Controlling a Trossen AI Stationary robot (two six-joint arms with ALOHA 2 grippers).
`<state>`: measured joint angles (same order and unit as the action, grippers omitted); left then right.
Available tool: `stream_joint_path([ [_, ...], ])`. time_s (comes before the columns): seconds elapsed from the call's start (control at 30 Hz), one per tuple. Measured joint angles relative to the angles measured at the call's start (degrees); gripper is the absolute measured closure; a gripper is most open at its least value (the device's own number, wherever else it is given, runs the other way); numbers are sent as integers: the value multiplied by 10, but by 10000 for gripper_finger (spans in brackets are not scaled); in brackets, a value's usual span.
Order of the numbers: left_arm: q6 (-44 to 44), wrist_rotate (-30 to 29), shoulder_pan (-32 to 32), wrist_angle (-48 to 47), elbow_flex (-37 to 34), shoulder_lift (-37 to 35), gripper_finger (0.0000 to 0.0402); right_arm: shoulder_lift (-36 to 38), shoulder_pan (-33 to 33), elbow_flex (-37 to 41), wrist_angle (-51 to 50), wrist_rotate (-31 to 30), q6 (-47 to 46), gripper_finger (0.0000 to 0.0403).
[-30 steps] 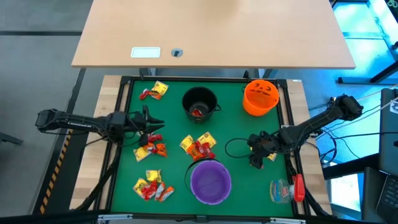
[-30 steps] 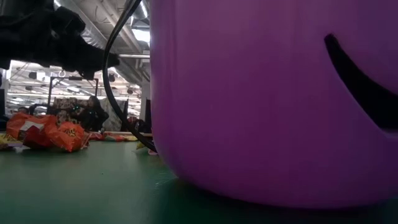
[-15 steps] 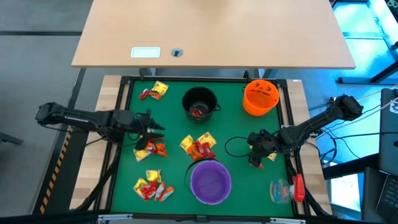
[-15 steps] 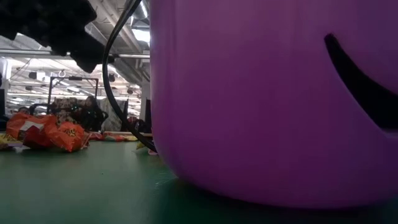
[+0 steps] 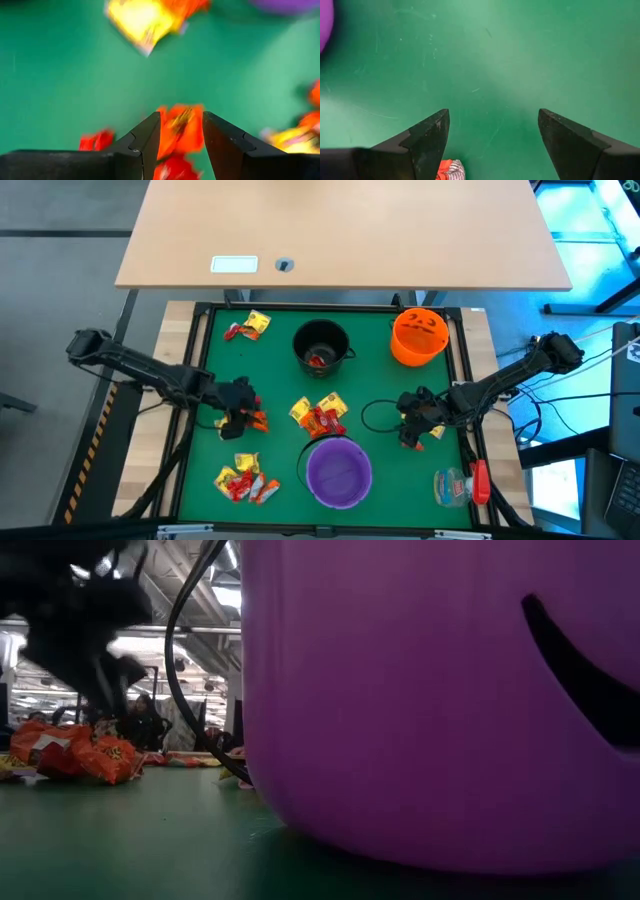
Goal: Sort candy
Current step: Put the orange candy into the orange bucket
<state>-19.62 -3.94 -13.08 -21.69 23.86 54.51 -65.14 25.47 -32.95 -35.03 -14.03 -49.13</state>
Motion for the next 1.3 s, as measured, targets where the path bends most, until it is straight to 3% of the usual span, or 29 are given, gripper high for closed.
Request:
stream_joint_path([
  [0.2, -8, 1, 23, -3, 0, 61, 257, 0, 0, 0, 13, -5, 2, 102],
  [0.43, -8, 22, 41, 0, 0, 89, 218, 0, 0, 0, 18, -5, 2, 102],
  [0.57, -8, 38, 45, 2, 0, 104, 218, 0, 0, 0, 22, -10, 2, 102],
  [0.77, 2, 43, 46, 33, 0, 126, 263, 0, 0, 0, 22, -10, 2, 102],
  [1.03, 9, 43, 46, 53, 3, 116, 391, 0, 0, 0, 29, -9, 0, 102],
  [1.3, 56, 20, 45, -2, 106, 110, 400, 0, 0, 0, 118, -31, 13, 102],
])
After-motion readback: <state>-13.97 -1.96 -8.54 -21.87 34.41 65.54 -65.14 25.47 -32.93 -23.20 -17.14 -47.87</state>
